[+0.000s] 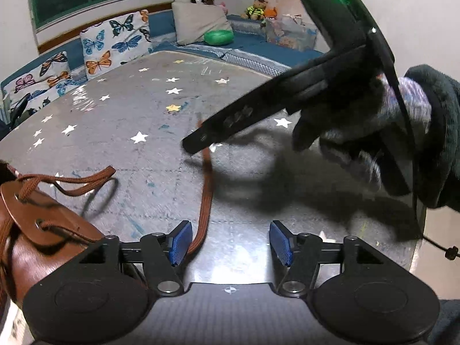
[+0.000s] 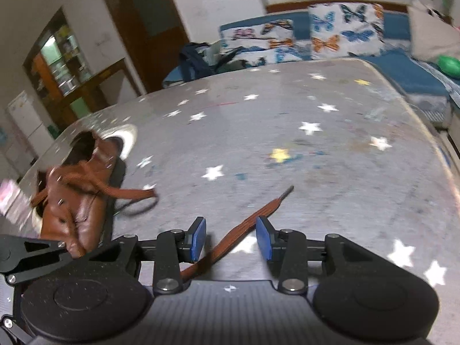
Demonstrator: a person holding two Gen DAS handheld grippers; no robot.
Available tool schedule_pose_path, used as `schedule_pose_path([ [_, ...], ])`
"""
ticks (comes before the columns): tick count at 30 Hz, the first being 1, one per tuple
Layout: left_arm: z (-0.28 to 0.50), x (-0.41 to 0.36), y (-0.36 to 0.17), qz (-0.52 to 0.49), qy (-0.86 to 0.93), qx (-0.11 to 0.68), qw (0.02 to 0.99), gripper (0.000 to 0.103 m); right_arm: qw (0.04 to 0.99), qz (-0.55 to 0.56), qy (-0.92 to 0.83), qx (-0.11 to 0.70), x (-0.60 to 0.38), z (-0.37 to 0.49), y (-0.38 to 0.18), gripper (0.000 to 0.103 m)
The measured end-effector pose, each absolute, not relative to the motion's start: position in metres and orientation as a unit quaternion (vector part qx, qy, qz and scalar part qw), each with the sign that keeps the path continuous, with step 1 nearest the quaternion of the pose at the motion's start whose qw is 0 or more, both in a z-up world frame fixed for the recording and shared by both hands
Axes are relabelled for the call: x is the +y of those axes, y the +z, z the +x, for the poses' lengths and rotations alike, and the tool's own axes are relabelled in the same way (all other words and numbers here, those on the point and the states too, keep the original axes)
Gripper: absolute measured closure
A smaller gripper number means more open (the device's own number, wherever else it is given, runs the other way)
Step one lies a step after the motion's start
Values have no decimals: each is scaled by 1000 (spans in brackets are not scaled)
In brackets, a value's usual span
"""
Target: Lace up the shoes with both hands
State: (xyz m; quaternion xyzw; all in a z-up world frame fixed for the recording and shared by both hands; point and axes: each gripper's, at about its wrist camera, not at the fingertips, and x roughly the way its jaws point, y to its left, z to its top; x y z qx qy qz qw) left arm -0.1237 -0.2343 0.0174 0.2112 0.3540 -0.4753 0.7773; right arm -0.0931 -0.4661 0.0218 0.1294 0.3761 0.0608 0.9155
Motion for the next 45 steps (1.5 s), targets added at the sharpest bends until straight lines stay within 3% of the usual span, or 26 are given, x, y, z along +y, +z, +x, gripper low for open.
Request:
schedule_pose_path([
  [12,-153,-241,16,210,-493,339,773,38,924,57,64,373,-432,-95,21,68],
  [17,-156,-243,16,209,-496,338,772,37,926,21,67,370,-419,-103,20,86],
  [31,-142,-195,52,178,-454,310,816,34,926,-63,72,366,-412,-104,21,102],
  [37,-124,-152,73,145,-374,288,870,33,937,-136,41,320,-418,-111,41,102],
  [45,-95,-109,77,97,-282,308,903,33,948,-262,-33,179,-431,-132,102,102],
])
